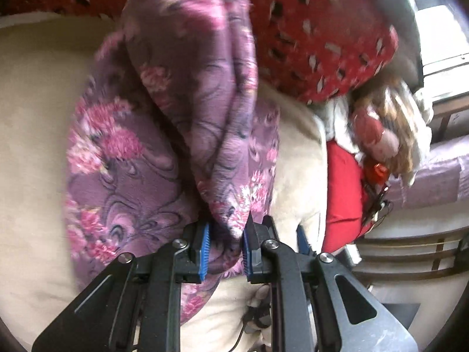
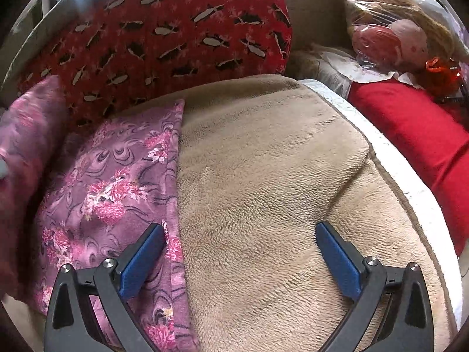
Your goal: Fold small clothes
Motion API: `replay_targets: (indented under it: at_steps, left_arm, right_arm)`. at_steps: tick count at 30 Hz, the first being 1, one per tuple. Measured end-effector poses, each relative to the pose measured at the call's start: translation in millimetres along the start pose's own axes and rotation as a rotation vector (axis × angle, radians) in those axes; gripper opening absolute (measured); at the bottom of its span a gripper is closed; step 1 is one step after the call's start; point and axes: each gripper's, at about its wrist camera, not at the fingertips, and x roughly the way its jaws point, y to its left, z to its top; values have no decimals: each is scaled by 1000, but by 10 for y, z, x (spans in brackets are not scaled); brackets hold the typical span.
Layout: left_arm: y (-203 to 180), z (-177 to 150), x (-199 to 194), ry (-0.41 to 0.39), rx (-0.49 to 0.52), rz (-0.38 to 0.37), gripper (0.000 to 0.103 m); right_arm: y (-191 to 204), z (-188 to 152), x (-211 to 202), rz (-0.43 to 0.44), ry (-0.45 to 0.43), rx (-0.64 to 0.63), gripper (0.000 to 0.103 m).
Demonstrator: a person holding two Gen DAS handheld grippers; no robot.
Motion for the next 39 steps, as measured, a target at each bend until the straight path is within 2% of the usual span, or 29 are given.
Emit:
replay_targets:
  at_steps: [3, 5, 7, 10, 12, 13, 15, 17, 19, 20, 23, 26, 27, 28, 29, 30, 31, 32, 34, 35, 36, 37, 39]
  left_arm:
    - [27, -30, 261, 44, -11, 24, 22]
    - [88, -66, 409, 86, -44, 1, 25]
    - [103, -109, 403, 92, -44, -21, 31]
    - [140, -179, 206, 88, -23, -51, 33]
    - [242, -201, 28, 55, -31, -72, 34]
    - [354, -219, -126, 20, -41, -74, 42]
    - [547, -224, -325, -43, -65, -47, 49]
    - [775, -208, -503, -113, -88, 12, 49]
    - [959, -182, -551, -134, -124, 35, 49]
    - [1048, -170, -539, -130, -148, 26, 49]
    - [1183, -148, -431, -101, -184, 2, 49]
    - [1222, -132, -356, -85, -181, -7, 49]
    - [1216, -120, -351, -82, -176, -7, 49]
    - [1209, -108, -362, -83, -170, -7, 49]
    - [1191, -93, -390, -92, -158, -1, 49]
    - [1163, -82, -418, -105, -144, 8, 49]
    - [1099, -66, -427, -127, -120, 25, 49]
    - [1046, -55, -445, -150, -88, 63, 50]
    - [972, -49, -401, -176, -39, 134, 62]
    - [948, -52, -341, -173, -25, 162, 63]
    - [947, -60, -276, -161, -15, 165, 67]
    - [922, -68, -184, -142, -3, 169, 68]
    - [840, -75, -96, -133, 34, 215, 68]
  right_arm:
    - [-6, 0, 6, 0, -1, -1, 103]
    - [-12, 4, 6, -3, 0, -3, 103]
    - [-13, 15, 12, -1, -1, -3, 103]
    - [-13, 16, 12, 2, 0, -1, 103]
    - [-27, 28, 13, 11, 3, 4, 103]
    - [-43, 43, 7, 21, 9, 11, 103]
    - [-87, 111, -27, 45, 36, 35, 100]
    - [-143, 213, -152, 54, 1, 93, 91]
    - [-115, 345, -294, 140, -55, 123, 92]
    - [-26, 444, -314, 223, -53, 117, 92]
    - [364, 643, -108, 376, 74, 59, 91]
    - [761, 673, 136, 409, 144, -17, 90]
    - [856, 666, 189, 423, 161, -43, 75]
    - [1002, 647, 234, 448, 181, -101, 22]
    - [1085, 639, 230, 476, 198, -143, 13]
    - [1120, 659, 177, 480, 185, -173, 12]
    - [1091, 702, 64, 503, 134, -185, 12]
    - [1036, 739, -8, 525, 104, -182, 11]
    - [823, 814, -94, 513, 45, -138, 11]
    - [719, 833, -66, 484, 39, -110, 11]
    - [601, 830, -7, 454, 46, -75, 11]
    - [430, 799, 158, 417, 93, -17, 11]
    - [302, 701, 372, 395, 179, 18, 11]
